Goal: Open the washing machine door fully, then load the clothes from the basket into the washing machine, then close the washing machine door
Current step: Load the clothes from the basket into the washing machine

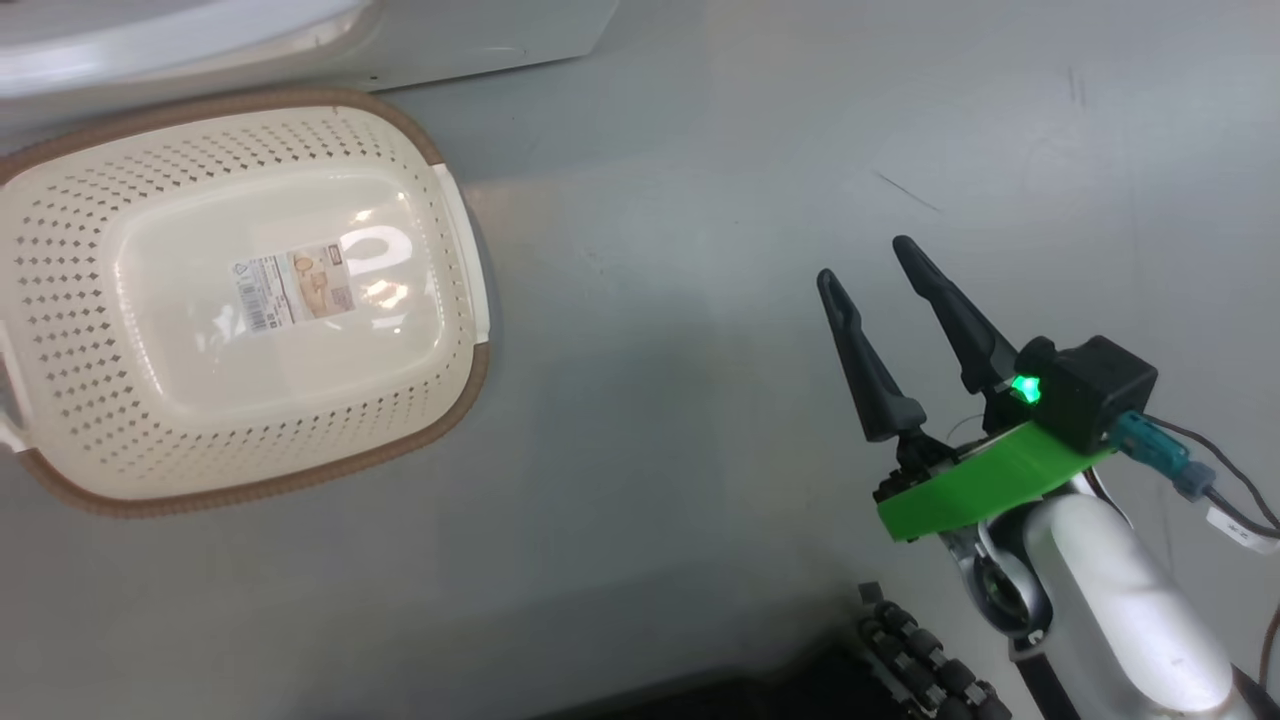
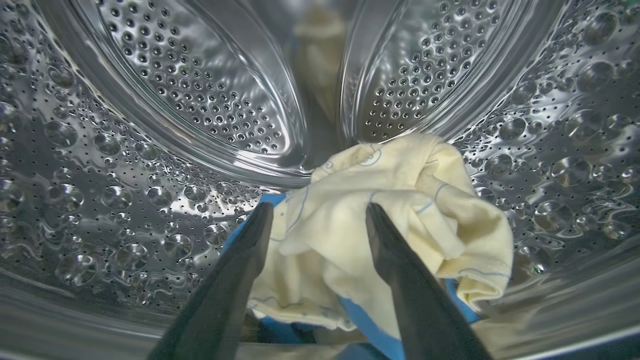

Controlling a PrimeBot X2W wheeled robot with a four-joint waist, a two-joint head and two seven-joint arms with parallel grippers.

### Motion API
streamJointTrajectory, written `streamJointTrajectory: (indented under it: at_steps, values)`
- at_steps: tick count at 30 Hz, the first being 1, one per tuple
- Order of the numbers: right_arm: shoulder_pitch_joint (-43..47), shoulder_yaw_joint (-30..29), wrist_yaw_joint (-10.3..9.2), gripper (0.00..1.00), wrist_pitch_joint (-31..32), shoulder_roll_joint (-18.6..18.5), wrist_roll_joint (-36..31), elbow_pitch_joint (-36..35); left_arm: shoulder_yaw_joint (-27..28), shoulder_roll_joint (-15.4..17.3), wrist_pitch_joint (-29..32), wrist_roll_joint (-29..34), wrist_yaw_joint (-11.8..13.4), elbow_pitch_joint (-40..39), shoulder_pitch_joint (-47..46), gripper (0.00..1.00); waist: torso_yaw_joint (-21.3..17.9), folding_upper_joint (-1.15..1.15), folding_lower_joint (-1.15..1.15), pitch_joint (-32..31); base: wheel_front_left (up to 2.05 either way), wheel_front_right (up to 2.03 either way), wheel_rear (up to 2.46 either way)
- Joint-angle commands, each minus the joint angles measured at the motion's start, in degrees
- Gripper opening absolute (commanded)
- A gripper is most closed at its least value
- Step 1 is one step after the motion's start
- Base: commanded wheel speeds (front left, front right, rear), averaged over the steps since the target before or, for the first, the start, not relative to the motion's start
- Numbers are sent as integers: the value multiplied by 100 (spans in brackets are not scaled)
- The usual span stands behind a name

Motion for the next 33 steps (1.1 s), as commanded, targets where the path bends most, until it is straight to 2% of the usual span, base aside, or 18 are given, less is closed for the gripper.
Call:
streamJointTrajectory:
  at_steps: [1, 15, 20, 33]
  values:
    - [49, 48, -2, 100, -55, -36, 0, -150, 63, 203, -100, -28, 30, -95, -101, 100, 36, 0, 0, -65, 0, 0, 0]
    - [72, -201, -2, 100, -55, -157, -12, -152, 179, -61, -427, -194, 40, -226, 916, 100, 367, 0, 0, -842, 0, 0, 0]
    - [122, -218, -2, 100, -55, -180, -14, -119, 310, -69, -430, -205, 61, -554, 1444, 100, 455, 0, 0, -1160, 0, 0, 0]
    - [574, -313, -2, 100, -55, -256, 15, -33, 1004, -213, -432, -46, 389, -2158, 3446, 100, 726, 0, 0, -2219, 0, 0, 0]
